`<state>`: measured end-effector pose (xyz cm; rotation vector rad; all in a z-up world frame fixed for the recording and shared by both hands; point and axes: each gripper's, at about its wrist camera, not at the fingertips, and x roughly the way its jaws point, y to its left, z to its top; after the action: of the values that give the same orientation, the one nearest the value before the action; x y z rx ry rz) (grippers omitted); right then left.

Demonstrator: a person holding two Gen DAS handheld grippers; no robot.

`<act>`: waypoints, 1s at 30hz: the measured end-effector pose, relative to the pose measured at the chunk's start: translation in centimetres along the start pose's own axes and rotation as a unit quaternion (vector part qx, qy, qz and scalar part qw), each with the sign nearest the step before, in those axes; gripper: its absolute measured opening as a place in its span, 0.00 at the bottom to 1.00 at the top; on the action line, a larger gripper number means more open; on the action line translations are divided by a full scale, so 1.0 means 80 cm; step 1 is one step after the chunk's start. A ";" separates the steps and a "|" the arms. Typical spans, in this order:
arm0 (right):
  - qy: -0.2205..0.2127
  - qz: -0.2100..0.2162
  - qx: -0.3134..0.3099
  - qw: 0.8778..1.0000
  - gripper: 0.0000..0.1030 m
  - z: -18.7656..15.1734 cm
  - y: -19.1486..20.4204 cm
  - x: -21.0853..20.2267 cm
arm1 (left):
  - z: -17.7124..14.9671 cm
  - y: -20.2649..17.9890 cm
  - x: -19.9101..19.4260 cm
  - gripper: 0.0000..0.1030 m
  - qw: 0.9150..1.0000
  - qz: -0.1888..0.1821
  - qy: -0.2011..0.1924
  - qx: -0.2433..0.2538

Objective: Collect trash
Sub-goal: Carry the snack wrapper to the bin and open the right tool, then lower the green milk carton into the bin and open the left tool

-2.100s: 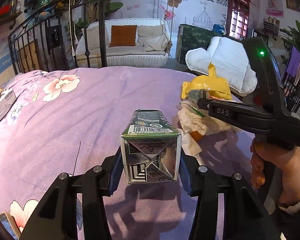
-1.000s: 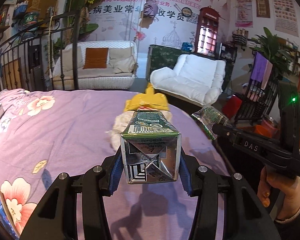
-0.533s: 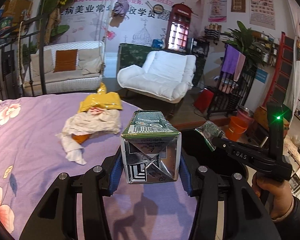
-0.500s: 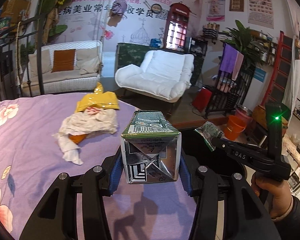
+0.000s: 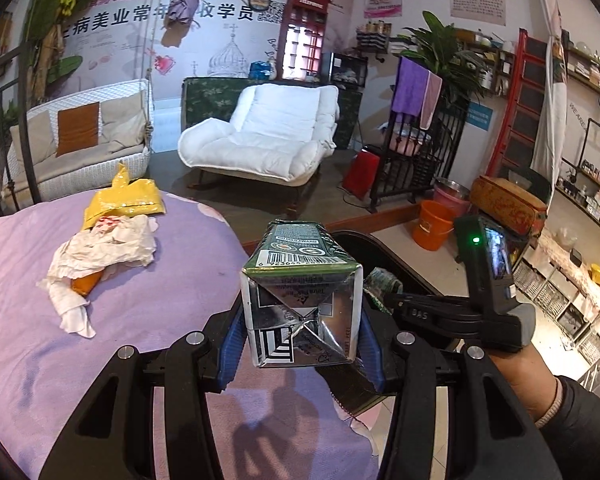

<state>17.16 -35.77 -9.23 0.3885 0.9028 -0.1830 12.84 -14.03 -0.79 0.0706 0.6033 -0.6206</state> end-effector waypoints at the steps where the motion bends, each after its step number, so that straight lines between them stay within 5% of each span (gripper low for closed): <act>1: 0.008 -0.002 0.001 1.000 0.20 -0.001 -0.002 0.006 | 0.000 -0.002 0.001 0.48 1.000 -0.001 0.001 0.002; 4: 0.018 -0.016 0.011 1.000 0.60 -0.006 -0.008 0.018 | -0.001 -0.008 0.010 0.48 1.000 -0.012 0.010 0.001; 5: 0.015 -0.017 0.013 1.000 0.65 -0.007 -0.010 0.019 | -0.002 -0.009 0.011 0.48 1.000 -0.015 0.013 0.001; 30: -0.078 -0.056 0.052 0.994 0.75 -0.002 -0.076 -0.069 | -0.011 -0.082 0.095 0.48 0.992 -0.071 0.097 0.041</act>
<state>11.73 -41.33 -6.45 0.4150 0.7634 -0.3595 13.65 -23.15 -4.94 0.1679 0.7758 -0.7833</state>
